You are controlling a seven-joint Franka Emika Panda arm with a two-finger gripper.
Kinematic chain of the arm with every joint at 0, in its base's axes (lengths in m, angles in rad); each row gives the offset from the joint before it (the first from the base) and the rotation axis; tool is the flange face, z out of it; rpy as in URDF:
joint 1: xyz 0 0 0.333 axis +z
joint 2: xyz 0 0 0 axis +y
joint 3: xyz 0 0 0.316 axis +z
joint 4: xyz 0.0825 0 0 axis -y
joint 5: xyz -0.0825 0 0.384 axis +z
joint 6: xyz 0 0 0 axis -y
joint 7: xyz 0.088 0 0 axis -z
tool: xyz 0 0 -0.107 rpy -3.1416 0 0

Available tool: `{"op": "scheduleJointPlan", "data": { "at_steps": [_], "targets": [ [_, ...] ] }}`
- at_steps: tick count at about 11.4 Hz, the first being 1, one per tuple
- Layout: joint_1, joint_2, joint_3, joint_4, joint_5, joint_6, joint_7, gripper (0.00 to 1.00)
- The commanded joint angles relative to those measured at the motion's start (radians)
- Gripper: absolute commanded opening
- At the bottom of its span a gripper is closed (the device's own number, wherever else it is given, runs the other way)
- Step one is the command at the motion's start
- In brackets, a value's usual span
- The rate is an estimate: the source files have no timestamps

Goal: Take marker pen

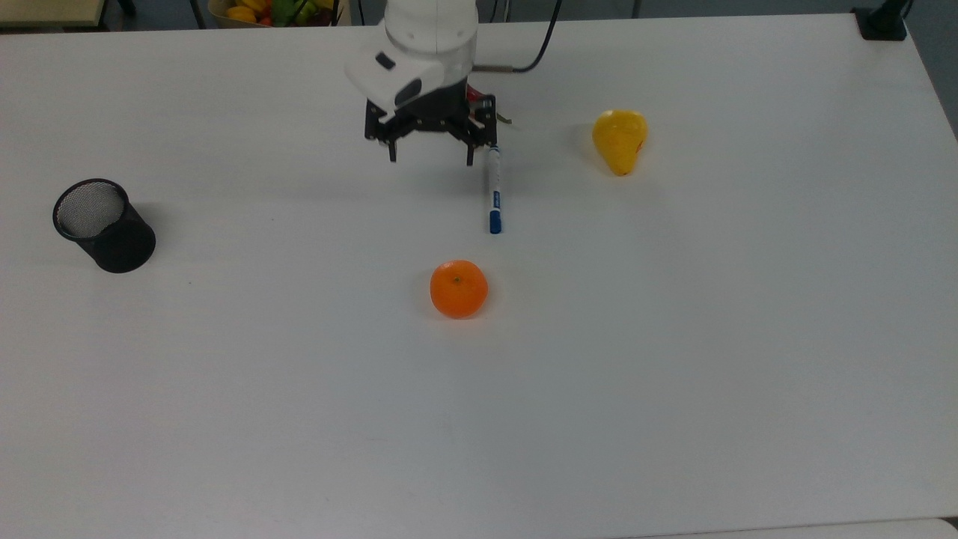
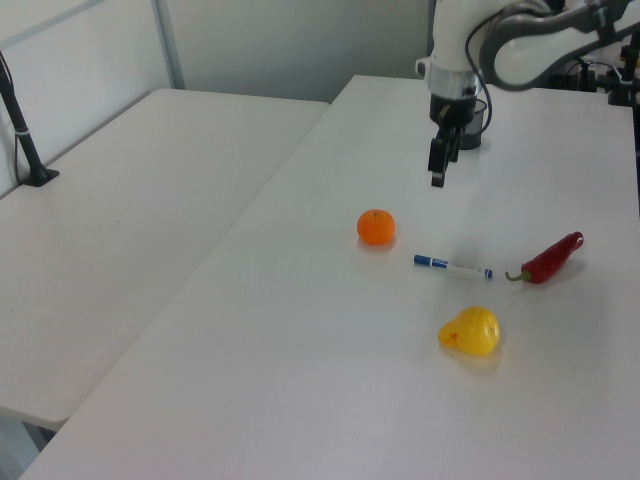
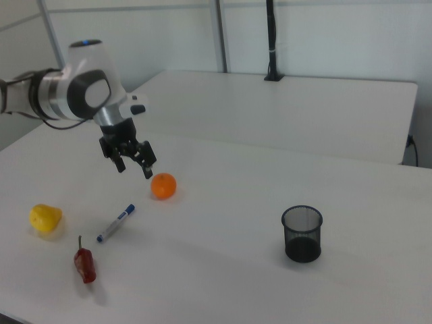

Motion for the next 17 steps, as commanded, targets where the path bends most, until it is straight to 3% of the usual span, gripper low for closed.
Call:
{"op": "scheduleJointPlan", "data": {
  "at_steps": [1,3,8,10,15,17],
  "targets": [
    [0.015,-0.074,-0.050,0.095,0.024,-0.192,0.065,1.00],
    [0.017,-0.102,-0.084,0.175,0.070,-0.321,0.089,1.00],
    [0.055,-0.189,-0.159,0.246,0.077,-0.479,0.106,1.00],
    [0.107,-0.220,-0.235,0.243,0.110,-0.472,0.068,1.00],
    [0.112,-0.191,-0.262,0.207,0.140,-0.303,-0.260,1.00],
    [0.110,-0.192,-0.262,0.207,0.140,-0.309,-0.266,1.00]
  ]
}}
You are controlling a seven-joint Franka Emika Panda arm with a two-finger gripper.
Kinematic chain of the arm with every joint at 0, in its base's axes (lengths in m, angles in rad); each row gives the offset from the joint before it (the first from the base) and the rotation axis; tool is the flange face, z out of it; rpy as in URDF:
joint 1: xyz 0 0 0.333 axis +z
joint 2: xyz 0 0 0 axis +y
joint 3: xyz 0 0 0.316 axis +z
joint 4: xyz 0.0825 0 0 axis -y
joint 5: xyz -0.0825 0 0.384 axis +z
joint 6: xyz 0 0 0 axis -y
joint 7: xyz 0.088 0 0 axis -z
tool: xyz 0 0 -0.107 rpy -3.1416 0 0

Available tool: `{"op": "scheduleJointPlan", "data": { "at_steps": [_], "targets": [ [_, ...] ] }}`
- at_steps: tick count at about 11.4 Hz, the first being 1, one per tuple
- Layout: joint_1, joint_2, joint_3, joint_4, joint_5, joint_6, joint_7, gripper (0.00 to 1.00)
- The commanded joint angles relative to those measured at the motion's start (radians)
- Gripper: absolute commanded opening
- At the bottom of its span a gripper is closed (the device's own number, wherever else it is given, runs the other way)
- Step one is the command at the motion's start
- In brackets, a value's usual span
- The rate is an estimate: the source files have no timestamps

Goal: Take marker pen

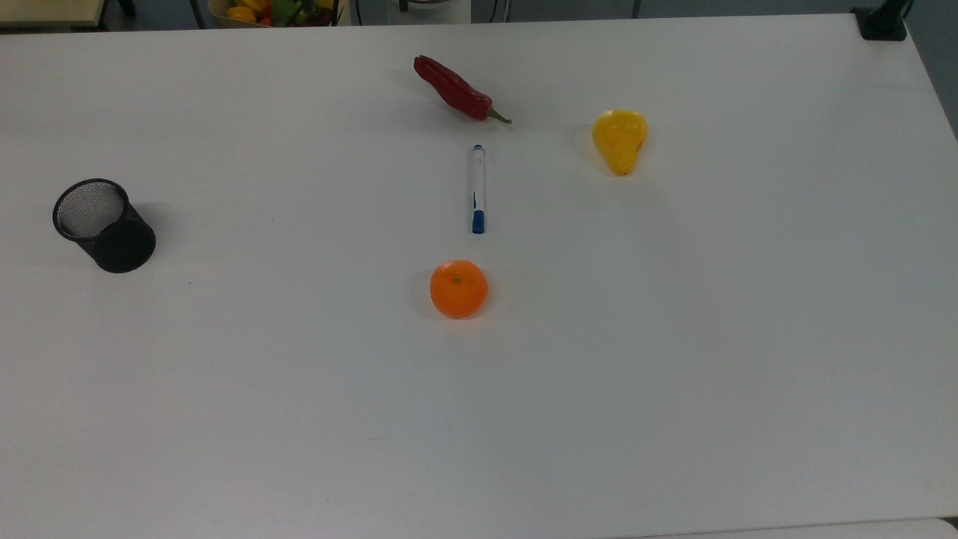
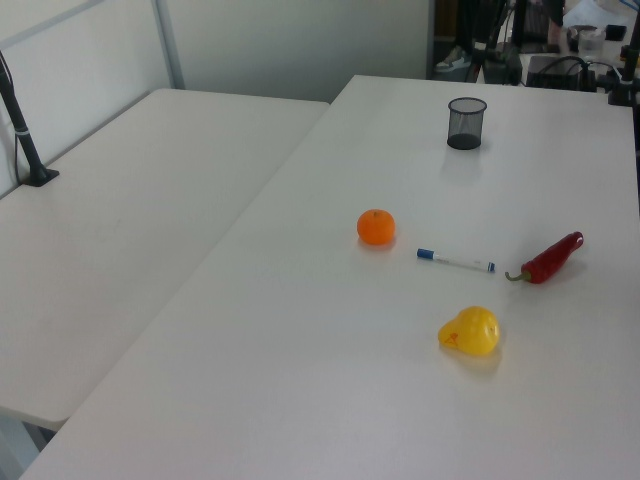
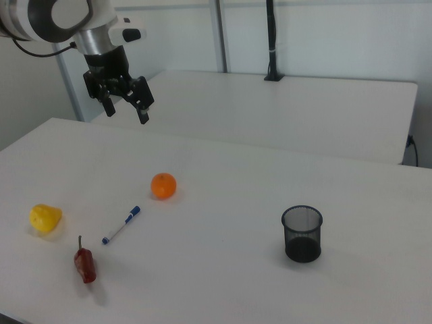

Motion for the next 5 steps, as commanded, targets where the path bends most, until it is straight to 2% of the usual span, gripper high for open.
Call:
{"op": "scheduleJointPlan", "data": {
  "at_steps": [1,5],
  "targets": [
    [0.018,-0.013,-0.021,-0.023,0.018,0.020,-0.055,1.00],
    [0.019,-0.013,-0.021,-0.023,0.017,0.017,-0.049,1.00]
  ]
}}
